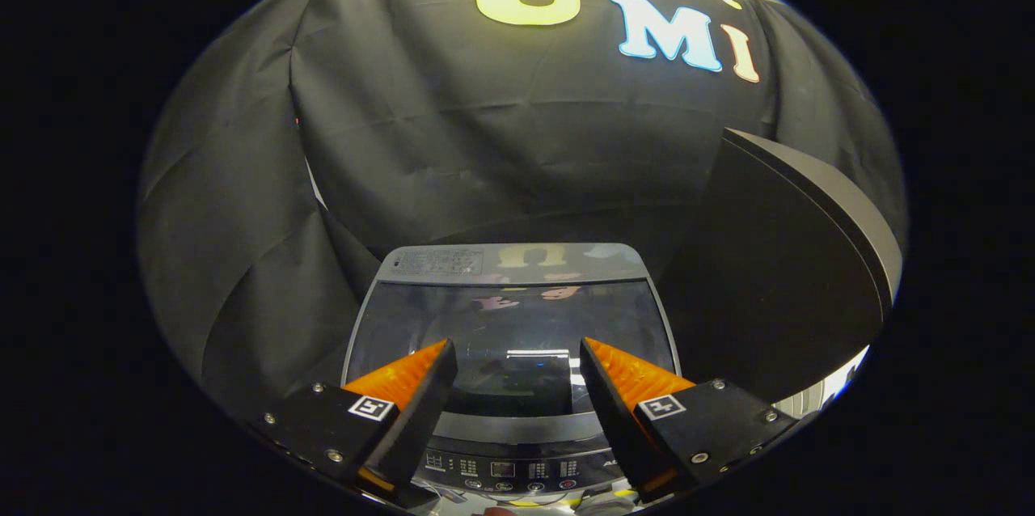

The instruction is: Put the clothes into the washing machine and then close the washing machine lid.

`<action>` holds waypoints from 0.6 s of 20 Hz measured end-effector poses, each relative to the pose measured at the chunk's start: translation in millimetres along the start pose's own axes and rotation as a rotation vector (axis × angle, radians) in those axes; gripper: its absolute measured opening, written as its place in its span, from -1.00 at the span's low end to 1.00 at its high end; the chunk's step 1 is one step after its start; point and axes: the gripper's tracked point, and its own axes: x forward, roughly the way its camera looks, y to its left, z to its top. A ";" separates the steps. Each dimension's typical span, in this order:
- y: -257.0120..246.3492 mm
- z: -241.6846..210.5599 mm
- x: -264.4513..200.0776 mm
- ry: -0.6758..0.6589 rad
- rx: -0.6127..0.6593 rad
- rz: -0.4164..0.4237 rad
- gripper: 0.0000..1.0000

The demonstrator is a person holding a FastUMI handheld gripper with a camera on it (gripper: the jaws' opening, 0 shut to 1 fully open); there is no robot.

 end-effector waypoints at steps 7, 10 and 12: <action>-11.1 21.0 -15.3 -0.071 -0.051 -0.004 0.88; -25.8 6.5 -39.9 -0.078 -0.077 -0.009 0.88; -36.6 -2.1 -68.2 -0.104 -0.068 0.006 0.88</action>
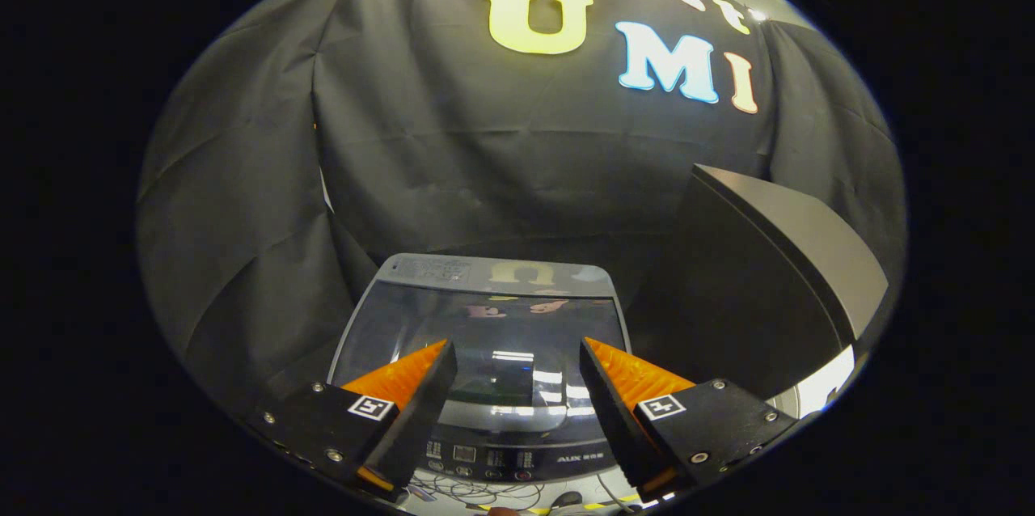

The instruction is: Put the clothes into the washing machine and then close the washing machine lid.

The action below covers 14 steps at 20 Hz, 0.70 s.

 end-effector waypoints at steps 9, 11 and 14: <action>-85.6 -62.1 -147.9 -0.142 0.012 0.086 0.88; -110.3 -77.6 -176.9 -0.168 0.002 0.086 0.88; -142.4 -93.6 -223.7 -0.226 -0.021 0.069 0.88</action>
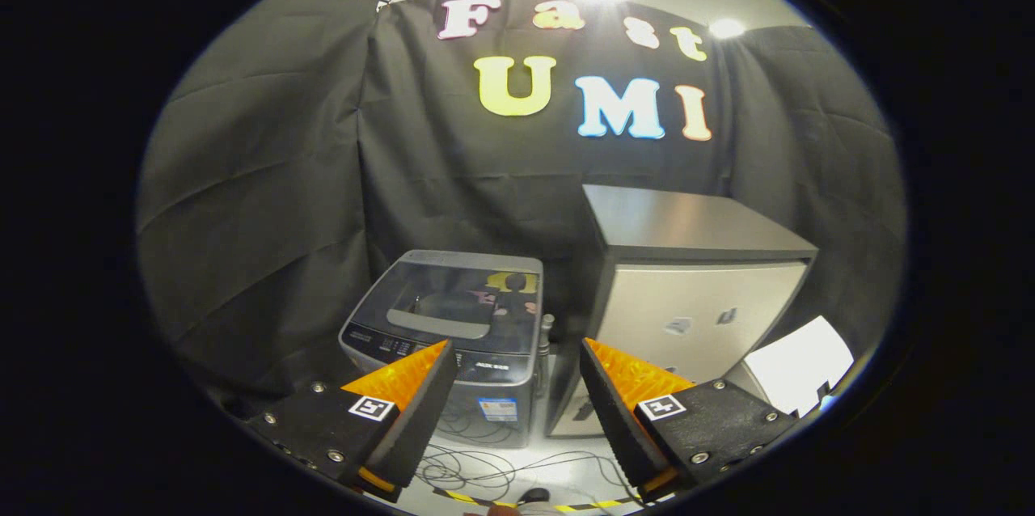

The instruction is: Put the clothes into the washing machine and then close the washing machine lid.

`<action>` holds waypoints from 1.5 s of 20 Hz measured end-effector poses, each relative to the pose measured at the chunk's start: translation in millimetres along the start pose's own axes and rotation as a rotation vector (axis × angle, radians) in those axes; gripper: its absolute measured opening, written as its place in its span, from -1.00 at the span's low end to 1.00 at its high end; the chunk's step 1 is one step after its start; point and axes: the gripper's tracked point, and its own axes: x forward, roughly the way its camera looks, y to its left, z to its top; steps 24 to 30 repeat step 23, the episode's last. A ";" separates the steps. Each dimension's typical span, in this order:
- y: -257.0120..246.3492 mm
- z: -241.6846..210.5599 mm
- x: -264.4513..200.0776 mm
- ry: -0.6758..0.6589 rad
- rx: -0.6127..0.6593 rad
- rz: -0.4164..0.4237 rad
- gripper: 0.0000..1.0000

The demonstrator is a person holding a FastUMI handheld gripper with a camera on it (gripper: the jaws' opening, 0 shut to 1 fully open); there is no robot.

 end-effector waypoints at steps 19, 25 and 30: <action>-45.5 -37.4 -147.8 -0.125 -0.046 -0.061 0.88; -41.1 -40.2 -157.6 -0.136 -0.066 -0.050 0.89; -41.1 -40.2 -157.6 -0.136 -0.066 -0.050 0.89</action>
